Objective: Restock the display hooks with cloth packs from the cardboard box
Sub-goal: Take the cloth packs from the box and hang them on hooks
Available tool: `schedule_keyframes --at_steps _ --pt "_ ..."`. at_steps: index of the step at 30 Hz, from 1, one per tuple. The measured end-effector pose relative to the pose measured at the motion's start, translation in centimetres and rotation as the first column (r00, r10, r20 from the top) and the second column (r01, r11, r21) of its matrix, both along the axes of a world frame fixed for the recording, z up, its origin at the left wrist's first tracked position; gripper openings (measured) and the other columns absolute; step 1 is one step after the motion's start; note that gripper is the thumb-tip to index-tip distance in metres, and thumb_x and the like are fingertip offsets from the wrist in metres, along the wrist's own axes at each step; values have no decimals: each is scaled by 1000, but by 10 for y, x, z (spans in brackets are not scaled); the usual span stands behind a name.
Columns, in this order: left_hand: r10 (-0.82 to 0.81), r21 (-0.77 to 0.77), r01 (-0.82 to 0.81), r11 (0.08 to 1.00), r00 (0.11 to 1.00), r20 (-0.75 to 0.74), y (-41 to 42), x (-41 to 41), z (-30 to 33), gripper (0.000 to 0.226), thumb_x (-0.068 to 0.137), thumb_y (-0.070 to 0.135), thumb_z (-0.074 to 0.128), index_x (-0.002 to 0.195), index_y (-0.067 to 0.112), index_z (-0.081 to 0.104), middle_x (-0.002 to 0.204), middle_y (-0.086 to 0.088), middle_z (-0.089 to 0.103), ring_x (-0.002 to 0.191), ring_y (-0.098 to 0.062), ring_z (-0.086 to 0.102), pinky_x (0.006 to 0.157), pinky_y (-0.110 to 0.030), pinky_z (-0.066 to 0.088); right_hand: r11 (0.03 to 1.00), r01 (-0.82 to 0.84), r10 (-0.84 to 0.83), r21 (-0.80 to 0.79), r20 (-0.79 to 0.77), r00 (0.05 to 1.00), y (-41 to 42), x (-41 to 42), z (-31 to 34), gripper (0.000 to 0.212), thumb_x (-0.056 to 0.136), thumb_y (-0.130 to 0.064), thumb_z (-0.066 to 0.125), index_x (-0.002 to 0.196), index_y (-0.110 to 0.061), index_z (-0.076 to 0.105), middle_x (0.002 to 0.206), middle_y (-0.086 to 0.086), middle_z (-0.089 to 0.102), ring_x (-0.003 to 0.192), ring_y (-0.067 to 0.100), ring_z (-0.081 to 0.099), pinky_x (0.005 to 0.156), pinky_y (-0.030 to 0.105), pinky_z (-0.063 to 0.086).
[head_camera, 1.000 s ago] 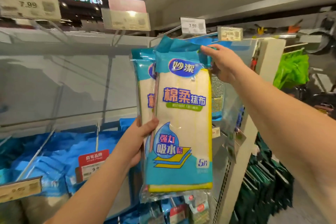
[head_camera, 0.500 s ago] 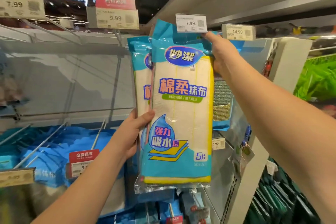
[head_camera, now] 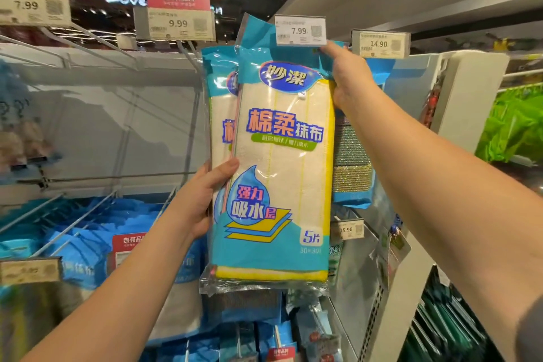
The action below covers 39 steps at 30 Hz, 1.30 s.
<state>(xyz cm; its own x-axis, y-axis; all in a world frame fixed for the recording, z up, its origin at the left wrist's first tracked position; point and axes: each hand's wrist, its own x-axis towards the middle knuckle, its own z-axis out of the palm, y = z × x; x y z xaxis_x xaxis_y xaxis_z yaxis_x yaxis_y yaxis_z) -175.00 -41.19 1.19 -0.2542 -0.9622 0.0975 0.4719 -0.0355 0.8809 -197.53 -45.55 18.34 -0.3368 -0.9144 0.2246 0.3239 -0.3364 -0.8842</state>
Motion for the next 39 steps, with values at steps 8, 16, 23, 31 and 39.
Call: schedule_keyframes --at_steps 8,16,23,31,39 --pt "-27 31 25 999 997 73 -12 8 1 92 59 39 88 140 12 55 122 -18 70 104 -35 71 82 -49 60 999 22 -21 34 -27 999 -4 2 -1 45 85 -25 76 119 -11 50 102 10 68 76 22 75 65 39 63" --pt "-48 92 45 995 999 26 -17 12 -4 67 76 38 79 134 12 60 122 -17 70 101 -34 72 79 -49 60 977 209 -186 40 -314 931 -17 8 0 48 88 -35 71 128 -14 53 110 6 65 86 16 70 69 31 62" --pt "-56 75 56 996 998 2 -23 4 0 50 76 34 76 121 12 69 110 -16 74 91 -31 74 76 -46 61 949 286 -312 -135 -559 769 24 22 -68 88 82 -47 73 149 -22 21 147 9 33 118 17 45 98 28 35" --pt "90 -18 -88 996 992 88 -34 6 2 59 76 37 75 128 13 61 110 -14 75 96 -31 74 78 -46 61 962 262 -210 -75 -816 539 32 35 -114 91 81 -53 73 153 -28 23 145 9 34 128 24 47 102 29 34" --pt "256 -57 -250 967 938 235 -30 82 -26 52 79 32 80 122 8 64 109 -20 74 88 -35 75 82 -49 59 958 286 -142 -6 -878 458 -18 29 -112 94 82 -52 74 155 -26 21 140 13 35 122 30 50 97 33 42"
